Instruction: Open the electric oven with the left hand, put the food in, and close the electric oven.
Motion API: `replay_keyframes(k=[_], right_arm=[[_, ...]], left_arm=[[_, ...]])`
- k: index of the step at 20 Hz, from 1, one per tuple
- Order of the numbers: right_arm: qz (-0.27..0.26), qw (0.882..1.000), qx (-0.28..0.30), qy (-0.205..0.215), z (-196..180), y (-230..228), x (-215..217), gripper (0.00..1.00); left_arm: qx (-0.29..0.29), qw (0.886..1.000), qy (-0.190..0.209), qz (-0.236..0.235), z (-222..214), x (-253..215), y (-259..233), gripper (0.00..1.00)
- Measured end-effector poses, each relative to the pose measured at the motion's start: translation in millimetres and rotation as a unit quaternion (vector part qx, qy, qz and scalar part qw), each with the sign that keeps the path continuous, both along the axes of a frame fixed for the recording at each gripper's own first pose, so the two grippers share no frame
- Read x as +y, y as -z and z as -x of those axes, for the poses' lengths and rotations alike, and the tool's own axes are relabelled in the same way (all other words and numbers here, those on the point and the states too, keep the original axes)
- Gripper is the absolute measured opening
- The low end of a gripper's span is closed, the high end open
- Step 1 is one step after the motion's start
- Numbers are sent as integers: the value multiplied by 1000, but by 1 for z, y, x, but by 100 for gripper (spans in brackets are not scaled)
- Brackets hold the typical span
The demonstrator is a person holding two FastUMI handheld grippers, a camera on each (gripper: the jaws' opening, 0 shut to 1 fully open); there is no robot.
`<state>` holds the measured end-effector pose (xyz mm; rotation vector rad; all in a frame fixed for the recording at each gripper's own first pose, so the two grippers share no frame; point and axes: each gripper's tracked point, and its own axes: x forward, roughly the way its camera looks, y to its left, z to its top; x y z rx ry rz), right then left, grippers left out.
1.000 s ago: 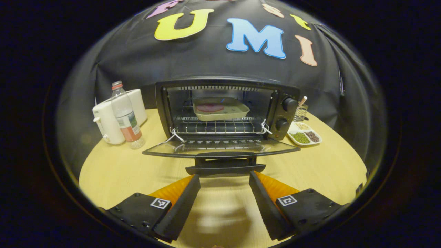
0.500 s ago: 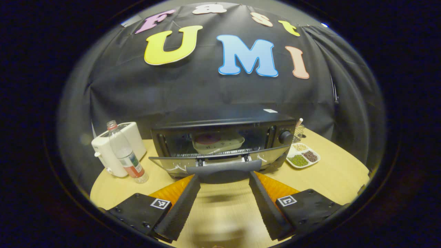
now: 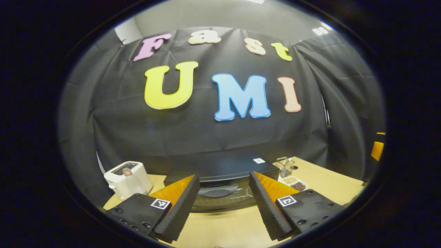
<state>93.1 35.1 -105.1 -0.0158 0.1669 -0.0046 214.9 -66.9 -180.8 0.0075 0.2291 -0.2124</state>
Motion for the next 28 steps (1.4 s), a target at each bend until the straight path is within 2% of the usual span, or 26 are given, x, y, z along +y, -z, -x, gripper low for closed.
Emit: replay_keyframes(k=[1,2,4,5,7,13,14,18,19,22,25,26,28], right_arm=[[-1,1000,-2,-5,3,-6,-1,96],[3,1000,-4,-9,5,-10,-6,96],[16,1000,-15,-15,16,-23,-16,96],[21,999,-23,-18,23,-30,-21,96],[18,999,-37,-31,37,-42,-27,96],[11,998,-37,-53,72,-53,-45,96],[10,998,-37,-54,77,-55,-47,95],[0,998,-39,-50,89,-58,-49,95],[-2,998,-37,-50,91,-58,-47,95],[-5,998,-46,-43,97,-65,-43,96],[-10,998,-57,-37,104,-73,-33,96],[-11,998,-58,-34,105,-72,-30,95],[-11,997,-60,-37,108,-73,-21,95]], left_arm=[[-11,1000,-8,2,11,1,-15,96],[-20,1000,-18,3,25,4,-29,100],[-33,999,-37,9,54,8,-54,100],[-39,998,-47,11,70,11,-65,97],[-45,997,-64,10,101,14,-80,100],[-56,993,-102,-5,183,21,-113,90],[-58,993,-102,-4,192,21,-117,100],[-65,992,-110,-6,223,33,-129,97],[-64,992,-110,-8,229,36,-131,100],[-73,992,-104,-12,242,46,-138,100],[-75,993,-92,-7,251,53,-139,90],[-77,993,-91,-8,252,57,-140,100],[-78,993,-89,-12,257,65,-142,100]])
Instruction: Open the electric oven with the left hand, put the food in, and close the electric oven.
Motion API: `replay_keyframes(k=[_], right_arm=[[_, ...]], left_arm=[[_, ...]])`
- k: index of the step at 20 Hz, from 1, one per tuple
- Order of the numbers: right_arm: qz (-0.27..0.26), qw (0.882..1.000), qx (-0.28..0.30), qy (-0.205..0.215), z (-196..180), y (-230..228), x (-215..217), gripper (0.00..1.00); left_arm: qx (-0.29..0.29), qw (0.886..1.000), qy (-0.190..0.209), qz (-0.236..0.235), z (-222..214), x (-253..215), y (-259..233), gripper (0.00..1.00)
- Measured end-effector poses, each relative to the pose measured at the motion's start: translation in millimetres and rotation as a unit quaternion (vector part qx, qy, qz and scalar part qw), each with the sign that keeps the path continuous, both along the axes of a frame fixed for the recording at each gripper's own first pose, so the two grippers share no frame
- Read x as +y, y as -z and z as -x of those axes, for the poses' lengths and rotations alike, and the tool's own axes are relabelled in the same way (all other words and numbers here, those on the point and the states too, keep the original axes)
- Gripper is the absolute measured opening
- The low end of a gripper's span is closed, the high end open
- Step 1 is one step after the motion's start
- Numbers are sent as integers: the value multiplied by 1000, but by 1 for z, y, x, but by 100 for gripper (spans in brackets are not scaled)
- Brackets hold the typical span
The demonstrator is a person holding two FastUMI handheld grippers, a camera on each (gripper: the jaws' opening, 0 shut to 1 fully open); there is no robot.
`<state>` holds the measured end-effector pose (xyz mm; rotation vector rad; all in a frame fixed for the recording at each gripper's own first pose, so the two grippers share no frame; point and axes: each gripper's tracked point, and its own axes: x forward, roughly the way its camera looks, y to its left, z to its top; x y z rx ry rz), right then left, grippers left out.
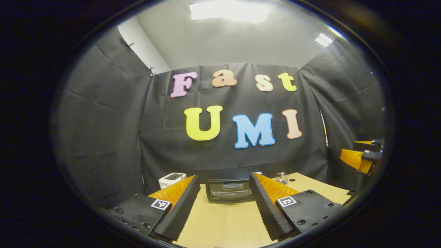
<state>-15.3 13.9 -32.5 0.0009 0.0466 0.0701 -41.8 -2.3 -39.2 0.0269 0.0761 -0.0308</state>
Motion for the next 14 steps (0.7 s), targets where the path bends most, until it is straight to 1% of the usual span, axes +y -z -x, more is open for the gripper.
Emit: replay_keyframes(k=[4,7,10,11,13,14], right_arm=[[5,1000,0,-9,4,0,14,95],[-3,1000,-5,-12,8,-3,20,95],[-1,1000,-4,-22,8,-3,29,95],[0,1000,-7,-25,8,-5,31,95],[-2,999,-14,-29,11,-10,35,96],[-3,999,-18,-30,11,-12,38,95]], left_arm=[[-2,1000,-5,8,8,10,-2,100],[1,1000,-9,9,16,16,1,90],[-1,1000,-21,12,23,24,1,90],[0,1000,-24,16,27,25,1,100],[0,999,-32,16,32,33,2,100],[1,999,-36,14,33,36,1,90]])
